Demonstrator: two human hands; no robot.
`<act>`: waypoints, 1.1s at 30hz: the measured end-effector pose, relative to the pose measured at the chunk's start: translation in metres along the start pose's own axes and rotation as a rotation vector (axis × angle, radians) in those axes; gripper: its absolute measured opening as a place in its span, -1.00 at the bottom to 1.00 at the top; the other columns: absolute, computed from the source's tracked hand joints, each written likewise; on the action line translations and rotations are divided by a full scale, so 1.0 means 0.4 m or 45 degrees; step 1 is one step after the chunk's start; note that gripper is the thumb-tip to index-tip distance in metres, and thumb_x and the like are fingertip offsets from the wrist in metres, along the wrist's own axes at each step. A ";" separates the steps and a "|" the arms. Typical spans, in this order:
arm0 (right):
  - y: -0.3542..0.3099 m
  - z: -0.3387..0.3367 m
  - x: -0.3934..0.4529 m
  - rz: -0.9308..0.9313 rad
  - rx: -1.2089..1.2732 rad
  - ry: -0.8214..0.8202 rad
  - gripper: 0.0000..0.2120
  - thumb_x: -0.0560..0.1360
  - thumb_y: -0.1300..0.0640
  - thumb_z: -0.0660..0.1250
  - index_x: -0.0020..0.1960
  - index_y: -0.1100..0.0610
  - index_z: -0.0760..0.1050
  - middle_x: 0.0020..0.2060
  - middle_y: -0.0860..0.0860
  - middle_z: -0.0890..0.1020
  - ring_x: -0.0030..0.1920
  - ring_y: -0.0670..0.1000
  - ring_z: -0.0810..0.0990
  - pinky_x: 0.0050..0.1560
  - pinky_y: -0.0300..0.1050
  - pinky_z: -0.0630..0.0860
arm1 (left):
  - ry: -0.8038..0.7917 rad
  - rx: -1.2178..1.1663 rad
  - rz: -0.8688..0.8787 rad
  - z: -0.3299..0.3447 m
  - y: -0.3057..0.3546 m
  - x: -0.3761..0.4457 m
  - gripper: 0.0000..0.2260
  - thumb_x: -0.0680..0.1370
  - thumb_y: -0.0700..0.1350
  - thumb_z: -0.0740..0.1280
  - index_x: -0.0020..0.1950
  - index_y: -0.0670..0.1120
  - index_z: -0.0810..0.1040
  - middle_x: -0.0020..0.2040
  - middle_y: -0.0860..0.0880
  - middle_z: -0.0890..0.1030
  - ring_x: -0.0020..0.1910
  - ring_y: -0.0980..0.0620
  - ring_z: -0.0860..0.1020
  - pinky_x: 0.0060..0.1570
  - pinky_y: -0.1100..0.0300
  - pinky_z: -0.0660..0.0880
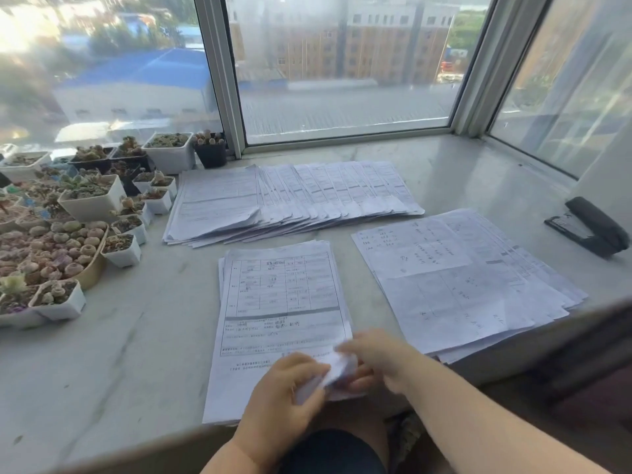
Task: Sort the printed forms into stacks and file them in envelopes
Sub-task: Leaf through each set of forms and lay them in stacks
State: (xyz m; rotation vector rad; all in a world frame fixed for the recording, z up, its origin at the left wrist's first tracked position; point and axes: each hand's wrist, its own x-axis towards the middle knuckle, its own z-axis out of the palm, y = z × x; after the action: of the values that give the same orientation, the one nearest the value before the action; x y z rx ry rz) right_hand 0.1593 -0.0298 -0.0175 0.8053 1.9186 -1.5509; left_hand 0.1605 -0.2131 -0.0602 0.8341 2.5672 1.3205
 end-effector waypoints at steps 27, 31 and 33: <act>-0.574 -0.414 0.441 -0.548 1.170 0.054 -0.77 0.56 0.38 0.15 -0.15 0.21 0.52 -0.35 0.05 0.68 -0.37 0.00 0.69 -0.10 0.21 0.55 | 0.217 0.524 -0.313 -0.071 -0.174 0.871 -0.44 0.43 0.20 0.37 0.37 0.01 0.43 0.39 0.03 0.41 0.43 -0.03 0.26 0.42 -0.01 0.14; -0.569 -0.397 0.550 -0.463 1.054 -0.073 -0.80 0.56 0.36 0.18 -0.14 0.18 0.51 -0.32 0.04 0.69 -0.31 -0.01 0.70 0.15 0.41 0.38 | 0.158 0.577 -0.365 -0.023 -0.222 0.868 -0.29 0.31 0.43 0.20 0.37 0.11 0.36 0.44 0.11 0.29 0.48 -0.03 0.14 0.43 -0.13 0.05; -0.562 -0.406 0.584 -0.450 0.983 -0.086 -0.81 0.57 0.35 0.18 -0.14 0.16 0.49 -0.32 0.04 0.69 -0.29 -0.02 0.71 0.21 0.44 0.31 | 0.159 0.540 -0.343 -0.025 -0.233 0.863 -0.28 0.26 0.43 0.24 0.36 0.15 0.35 0.45 0.12 0.28 0.49 0.00 0.12 0.44 -0.11 0.03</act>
State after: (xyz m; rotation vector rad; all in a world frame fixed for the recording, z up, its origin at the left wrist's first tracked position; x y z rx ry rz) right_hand -0.1706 0.1205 -0.0083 0.7044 1.4397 -2.5650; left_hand -0.1705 -0.0796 -0.0836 0.4406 2.9806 0.7884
